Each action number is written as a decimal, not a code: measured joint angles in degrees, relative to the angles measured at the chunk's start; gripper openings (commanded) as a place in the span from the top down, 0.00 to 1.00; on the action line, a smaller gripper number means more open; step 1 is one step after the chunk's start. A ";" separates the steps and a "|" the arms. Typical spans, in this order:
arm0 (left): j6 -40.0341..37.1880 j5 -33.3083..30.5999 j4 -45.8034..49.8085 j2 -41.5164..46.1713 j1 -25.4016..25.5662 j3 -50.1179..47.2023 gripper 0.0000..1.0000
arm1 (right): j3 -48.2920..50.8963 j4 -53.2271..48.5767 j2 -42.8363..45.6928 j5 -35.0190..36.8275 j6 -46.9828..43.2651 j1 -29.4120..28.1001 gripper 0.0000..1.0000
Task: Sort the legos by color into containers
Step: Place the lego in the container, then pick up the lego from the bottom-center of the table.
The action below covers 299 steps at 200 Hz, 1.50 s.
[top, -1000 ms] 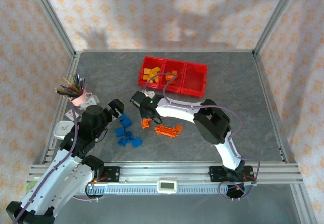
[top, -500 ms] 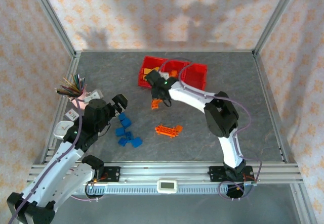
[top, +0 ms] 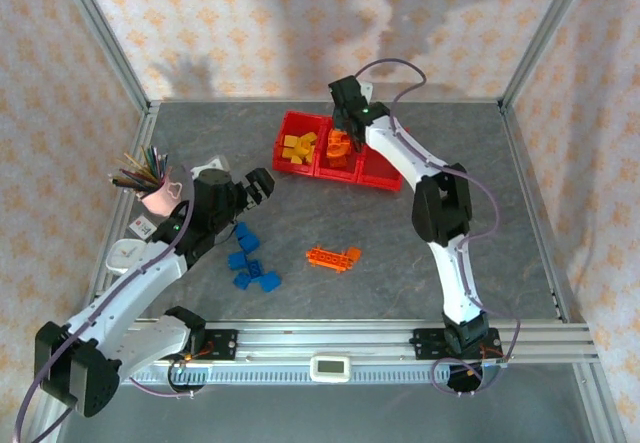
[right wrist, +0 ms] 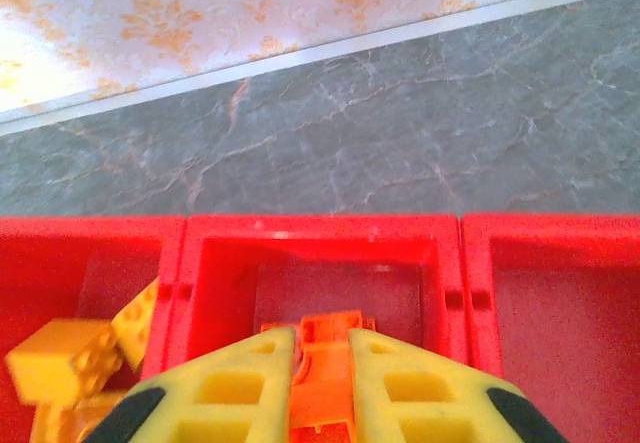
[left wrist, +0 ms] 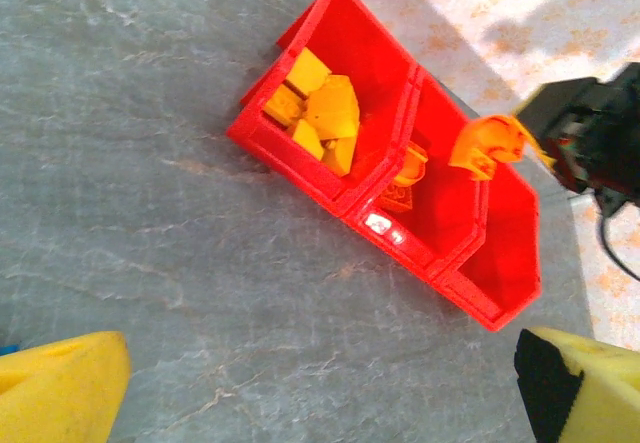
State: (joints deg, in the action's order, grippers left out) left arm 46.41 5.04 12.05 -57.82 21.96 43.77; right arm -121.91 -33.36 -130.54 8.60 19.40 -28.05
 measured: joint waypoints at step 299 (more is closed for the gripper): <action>0.68 3.30 7.89 14.67 0.00 -9.92 0.01 | 60.37 4.66 36.11 -18.05 -15.91 -27.74 0.26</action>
State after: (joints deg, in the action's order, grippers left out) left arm 47.09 8.34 19.94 -43.16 21.96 33.85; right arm -61.54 -28.71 -94.43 -9.45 3.49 -55.79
